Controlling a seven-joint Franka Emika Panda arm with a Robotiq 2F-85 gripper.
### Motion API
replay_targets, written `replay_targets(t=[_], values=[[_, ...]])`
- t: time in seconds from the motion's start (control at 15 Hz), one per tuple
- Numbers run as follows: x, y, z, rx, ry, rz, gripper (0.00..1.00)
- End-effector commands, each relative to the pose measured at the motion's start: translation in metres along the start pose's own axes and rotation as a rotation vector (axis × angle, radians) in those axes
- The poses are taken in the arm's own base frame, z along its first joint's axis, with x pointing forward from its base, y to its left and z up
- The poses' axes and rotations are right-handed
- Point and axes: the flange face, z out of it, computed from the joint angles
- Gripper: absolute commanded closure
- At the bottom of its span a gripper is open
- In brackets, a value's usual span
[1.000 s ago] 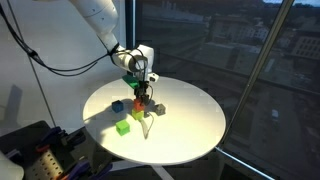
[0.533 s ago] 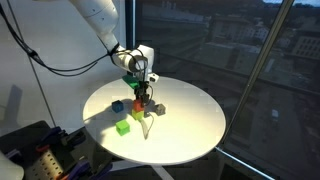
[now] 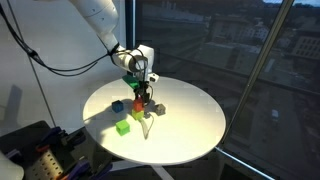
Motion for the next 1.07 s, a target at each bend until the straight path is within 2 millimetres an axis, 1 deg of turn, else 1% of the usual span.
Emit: replay_targets(t=[0.0,0.53,0.73,1.0], values=[[-0.007,0.001,-0.018,0.023,-0.016,-0.012,0.0],[-0.02,-0.001,-0.059,0.029,-0.01,-0.021,0.0],[-0.03,-0.002,-0.066,0.028,-0.029,-0.025,0.0],[-0.049,-0.004,-0.067,0.027,-0.058,-0.045,0.0]])
